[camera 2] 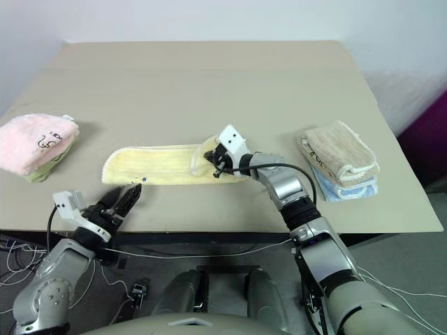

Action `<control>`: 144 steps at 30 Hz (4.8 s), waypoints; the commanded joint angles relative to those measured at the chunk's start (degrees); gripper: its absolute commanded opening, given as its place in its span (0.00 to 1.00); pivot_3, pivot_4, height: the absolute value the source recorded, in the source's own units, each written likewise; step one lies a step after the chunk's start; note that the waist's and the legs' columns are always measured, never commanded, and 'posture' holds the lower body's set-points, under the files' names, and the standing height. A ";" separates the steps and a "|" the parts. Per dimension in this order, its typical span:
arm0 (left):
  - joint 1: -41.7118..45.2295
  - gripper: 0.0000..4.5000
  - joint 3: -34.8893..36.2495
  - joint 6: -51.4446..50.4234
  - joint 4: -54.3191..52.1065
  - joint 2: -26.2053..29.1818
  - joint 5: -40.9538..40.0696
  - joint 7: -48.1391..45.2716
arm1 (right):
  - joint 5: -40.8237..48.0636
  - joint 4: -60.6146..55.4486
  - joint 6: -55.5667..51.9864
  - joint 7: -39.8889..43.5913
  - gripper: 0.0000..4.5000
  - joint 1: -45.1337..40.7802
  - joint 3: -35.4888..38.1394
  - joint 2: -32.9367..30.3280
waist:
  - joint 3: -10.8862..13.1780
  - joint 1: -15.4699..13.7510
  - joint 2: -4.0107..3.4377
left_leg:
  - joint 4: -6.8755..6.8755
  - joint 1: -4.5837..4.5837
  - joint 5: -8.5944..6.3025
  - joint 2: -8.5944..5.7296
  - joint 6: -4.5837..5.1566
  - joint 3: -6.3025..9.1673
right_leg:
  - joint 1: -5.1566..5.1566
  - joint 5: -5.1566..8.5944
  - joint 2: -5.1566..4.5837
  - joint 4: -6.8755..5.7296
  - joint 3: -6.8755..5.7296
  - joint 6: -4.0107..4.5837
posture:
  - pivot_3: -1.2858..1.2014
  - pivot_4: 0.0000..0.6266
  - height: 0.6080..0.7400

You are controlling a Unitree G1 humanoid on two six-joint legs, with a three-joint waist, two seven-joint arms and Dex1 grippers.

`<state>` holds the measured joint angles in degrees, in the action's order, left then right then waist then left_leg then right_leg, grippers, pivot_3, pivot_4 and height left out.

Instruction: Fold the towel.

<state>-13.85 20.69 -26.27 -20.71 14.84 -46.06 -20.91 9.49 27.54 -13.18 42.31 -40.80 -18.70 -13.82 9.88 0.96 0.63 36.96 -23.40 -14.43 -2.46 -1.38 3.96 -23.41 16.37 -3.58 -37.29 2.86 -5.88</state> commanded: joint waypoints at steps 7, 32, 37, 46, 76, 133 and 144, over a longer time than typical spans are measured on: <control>-0.12 1.00 2.08 -1.28 -2.39 -4.37 -5.38 7.48 | -3.04 -1.59 6.73 2.20 0.02 3.18 1.50 1.46 | -0.04 0.02 0.02 | -0.02 0.12 -0.01 0.00 -0.01 0.00 | 0.13 0.00 0.01 0.03 0.00 0.01 | 0.52 0.24 1.00; 18.03 0.91 6.05 -9.18 11.59 -6.93 -17.34 26.18 | 6.24 -36.11 -10.42 -0.69 0.00 10.73 12.60 -5.66 | -0.18 -1.37 -0.24 | 0.06 0.17 0.04 -0.19 -0.07 0.30 | 0.35 0.01 -0.01 0.03 -0.22 0.01 | 0.52 0.24 1.00; 19.06 0.58 7.17 -6.63 11.31 -7.91 -17.87 24.79 | 5.64 -37.62 -11.32 -1.55 0.00 12.86 12.40 -6.15 | -0.18 -1.56 -0.23 | 0.06 0.13 0.04 -0.20 -0.07 0.30 | 0.35 0.01 -0.02 0.09 -0.22 0.01 | 0.52 0.24 1.00; 18.76 0.01 7.91 -5.05 9.95 -7.55 -17.91 22.52 | 4.75 -37.83 -12.02 -2.81 0.00 15.78 11.89 -6.88 | -0.15 -1.45 -0.18 | 0.00 -0.02 0.03 -0.18 -0.06 0.30 | 0.19 0.01 -0.03 0.22 -0.20 0.01 | 0.52 0.24 1.00; 34.27 0.01 -27.30 -0.71 2.72 12.08 15.02 -8.25 | 4.85 -36.72 -12.72 -9.25 0.00 19.37 17.59 -8.72 | -0.07 -1.21 -0.12 | -0.10 -0.03 0.03 -0.19 -0.06 0.24 | 0.16 0.02 0.01 0.24 -0.17 0.02 | 0.52 0.24 1.00; 44.77 0.10 -26.00 4.81 26.72 7.73 30.19 -15.48 | 2.05 -22.00 -9.14 -7.47 0.00 4.20 8.89 0.12 | -0.06 -0.25 -0.11 | -0.05 -0.04 0.05 -0.20 -0.06 0.26 | 0.10 0.02 0.05 0.13 -0.20 -0.01 | 0.52 0.24 1.00; 41.46 0.10 -28.54 10.04 32.49 6.07 36.26 -15.12 | -4.17 -8.30 -4.07 -9.20 0.00 7.73 6.85 -0.20 | -0.08 -0.16 -0.13 | -0.05 -0.08 0.05 -0.20 -0.07 0.26 | 0.03 0.02 0.04 0.09 -0.19 -0.02 | 0.52 0.24 1.00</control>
<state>28.23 -7.73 -17.29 11.25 20.93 -11.18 -36.19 6.90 17.55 -17.89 34.07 -33.78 -12.70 -13.43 9.80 0.80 0.50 36.91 -23.48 -14.37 -2.66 -1.45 4.23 -23.37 16.39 -3.55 -37.19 2.67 -5.89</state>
